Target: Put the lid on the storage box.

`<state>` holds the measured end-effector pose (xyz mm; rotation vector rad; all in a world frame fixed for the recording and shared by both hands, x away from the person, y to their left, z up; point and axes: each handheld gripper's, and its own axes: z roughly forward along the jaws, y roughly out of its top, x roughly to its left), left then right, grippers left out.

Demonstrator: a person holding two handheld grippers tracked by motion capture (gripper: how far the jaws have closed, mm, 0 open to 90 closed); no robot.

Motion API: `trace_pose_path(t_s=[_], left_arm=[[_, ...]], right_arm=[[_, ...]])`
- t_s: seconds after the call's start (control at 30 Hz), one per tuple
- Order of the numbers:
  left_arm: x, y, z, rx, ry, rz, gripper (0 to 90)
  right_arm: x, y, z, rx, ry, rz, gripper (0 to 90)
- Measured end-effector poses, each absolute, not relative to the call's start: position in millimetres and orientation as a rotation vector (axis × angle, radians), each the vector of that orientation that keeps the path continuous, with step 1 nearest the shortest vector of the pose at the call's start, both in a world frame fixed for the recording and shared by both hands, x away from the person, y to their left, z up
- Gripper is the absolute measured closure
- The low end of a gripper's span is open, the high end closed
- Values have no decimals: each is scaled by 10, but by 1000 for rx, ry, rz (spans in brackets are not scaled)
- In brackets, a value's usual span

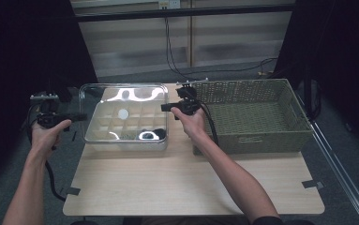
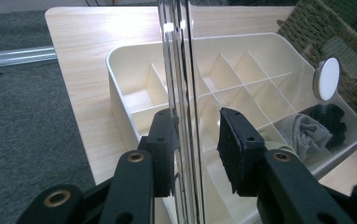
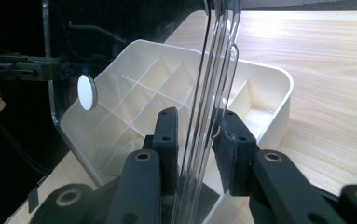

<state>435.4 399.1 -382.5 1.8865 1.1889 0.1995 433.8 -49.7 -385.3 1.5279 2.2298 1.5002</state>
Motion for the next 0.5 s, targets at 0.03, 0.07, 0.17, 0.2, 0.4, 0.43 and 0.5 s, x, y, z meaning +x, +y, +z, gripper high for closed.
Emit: trace_pose_path(t_s=[0.03, 0.07, 0.17, 0.2, 0.4, 0.43, 0.5], left_arm=[[4351, 3999, -3824, 1891, 1183, 201, 667], [4343, 4002, -3823, 1884, 1185, 197, 669], [4327, 4008, -3822, 1880, 1179, 196, 673], [4321, 4009, -3820, 1881, 1179, 195, 673], [4286, 4026, -3808, 1881, 1174, 209, 677], [4280, 4032, -3808, 1880, 1174, 212, 676], [4266, 4049, -3803, 1866, 1175, 212, 677]], right_arm=[[4327, -495, -3843, 1527, 2228, 1500, 720], [4314, -494, -3831, 1519, 2227, 1501, 724], [4275, -491, -3793, 1513, 2219, 1505, 731], [4264, -489, -3780, 1507, 2216, 1503, 732], [4221, -476, -3745, 1493, 2217, 1503, 736], [4217, -473, -3743, 1490, 2217, 1506, 737], [4210, -464, -3740, 1485, 2215, 1515, 739]])
